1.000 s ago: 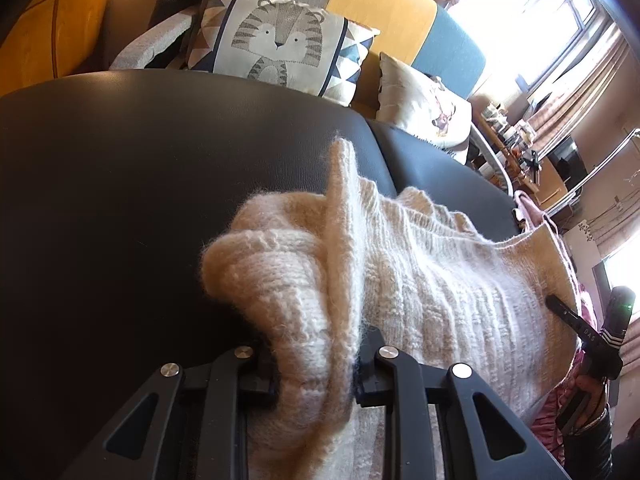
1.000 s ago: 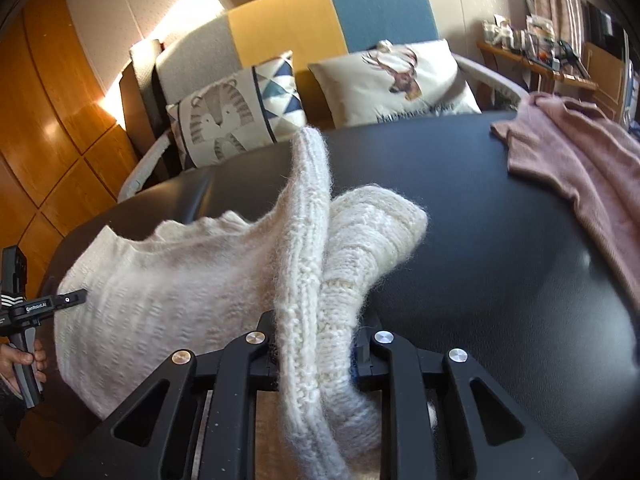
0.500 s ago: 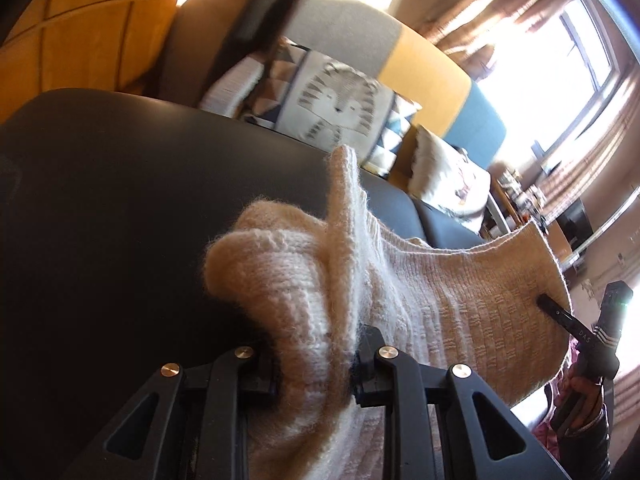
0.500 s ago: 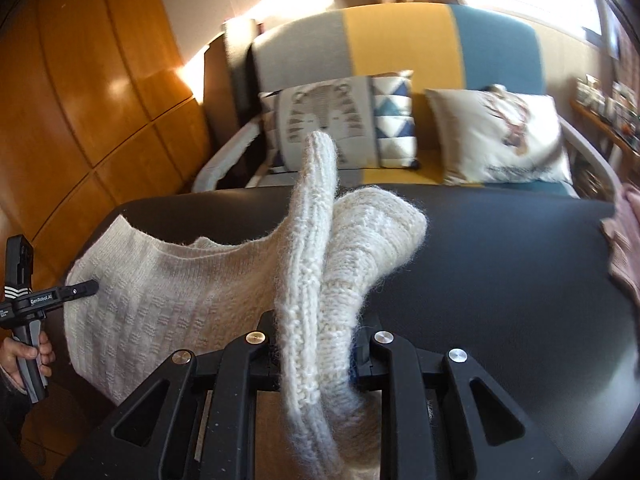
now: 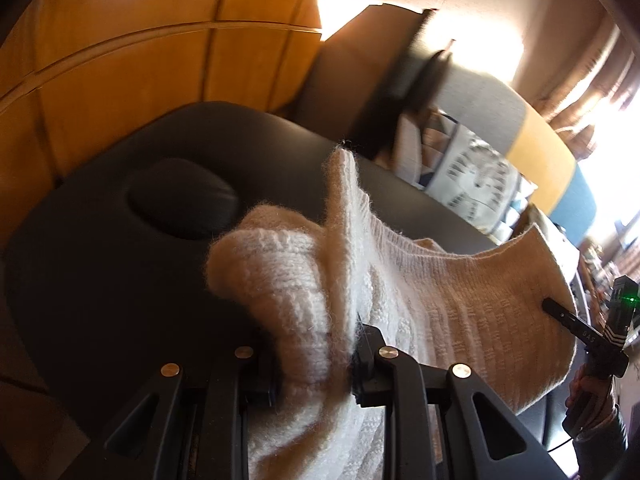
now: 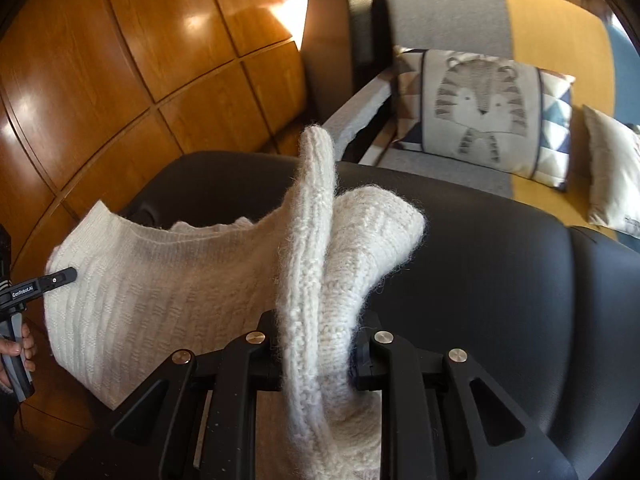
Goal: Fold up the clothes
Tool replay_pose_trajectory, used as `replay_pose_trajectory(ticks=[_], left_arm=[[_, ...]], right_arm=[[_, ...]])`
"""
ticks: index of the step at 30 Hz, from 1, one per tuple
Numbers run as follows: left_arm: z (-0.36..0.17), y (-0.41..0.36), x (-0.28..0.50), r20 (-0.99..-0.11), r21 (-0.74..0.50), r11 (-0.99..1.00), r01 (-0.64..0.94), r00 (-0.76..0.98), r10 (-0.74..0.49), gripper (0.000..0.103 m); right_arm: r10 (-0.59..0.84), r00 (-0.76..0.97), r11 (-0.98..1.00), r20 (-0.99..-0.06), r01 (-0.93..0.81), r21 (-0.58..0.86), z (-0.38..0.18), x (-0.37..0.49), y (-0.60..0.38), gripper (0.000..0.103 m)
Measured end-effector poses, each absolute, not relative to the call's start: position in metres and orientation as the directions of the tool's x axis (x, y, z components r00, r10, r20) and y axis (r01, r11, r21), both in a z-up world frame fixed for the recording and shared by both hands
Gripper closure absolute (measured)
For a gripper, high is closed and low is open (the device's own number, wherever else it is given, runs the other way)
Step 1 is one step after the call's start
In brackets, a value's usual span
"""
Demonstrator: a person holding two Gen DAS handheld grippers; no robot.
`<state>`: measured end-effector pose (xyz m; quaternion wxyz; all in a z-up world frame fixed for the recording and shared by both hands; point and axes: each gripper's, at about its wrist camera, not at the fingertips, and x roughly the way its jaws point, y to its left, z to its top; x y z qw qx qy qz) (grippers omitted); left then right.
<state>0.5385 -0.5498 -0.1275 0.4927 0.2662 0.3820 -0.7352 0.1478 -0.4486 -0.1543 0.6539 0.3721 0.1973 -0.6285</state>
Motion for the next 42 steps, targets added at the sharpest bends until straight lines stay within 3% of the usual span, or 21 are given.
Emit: replay_pose_trajectory(ticks=[11, 14, 16, 18, 24, 31, 37, 42], left_arm=[[-0.181, -0.578, 0.59, -0.83, -0.238, -0.114, 0.965, -0.263, -0.492, 0.075], [-0.192, -0.581, 0.591, -0.85, -0.198, -0.103, 0.975, -0.223, -0.477, 0.07], [-0.191, -0.583, 0.57, -0.854, -0.186, -0.097, 0.978, -0.21, -0.476, 0.067], [-0.191, -0.586, 0.557, -0.856, -0.192, -0.09, 0.977, -0.212, -0.471, 0.065], [-0.193, -0.593, 0.576, -0.841, -0.297, 0.005, 0.955, -0.259, -0.475, 0.065], [-0.171, -0.59, 0.564, -0.813, -0.099, 0.074, 0.992, -0.038, -0.581, 0.067], [-0.171, -0.591, 0.5, -0.792, -0.111, -0.103, 0.988, -0.15, -0.592, 0.068], [-0.207, -0.601, 0.452, -0.829, -0.062, -0.188, 0.98, -0.156, -0.538, 0.067]], right_arm=[[-0.598, 0.109, -0.069, -0.794, 0.98, 0.186, -0.19, 0.163, -0.504, 0.08], [-0.567, 0.105, -0.088, -0.817, 0.978, 0.187, -0.201, 0.157, -0.508, 0.062], [-0.555, 0.098, -0.11, -0.826, 0.976, 0.19, -0.206, 0.152, -0.509, 0.041], [-0.557, 0.086, -0.13, -0.826, 0.973, 0.189, -0.206, 0.146, -0.507, 0.033], [-0.593, 0.008, -0.17, -0.806, 0.976, 0.134, -0.194, 0.141, -0.5, 0.031], [-0.689, -0.063, -0.117, -0.722, 0.993, 0.025, -0.16, 0.169, -0.496, 0.031], [-0.645, 0.057, 0.03, -0.762, 0.998, 0.05, -0.175, 0.199, -0.512, 0.031], [-0.583, 0.085, 0.035, -0.808, 0.996, 0.08, -0.203, 0.197, -0.518, 0.028]])
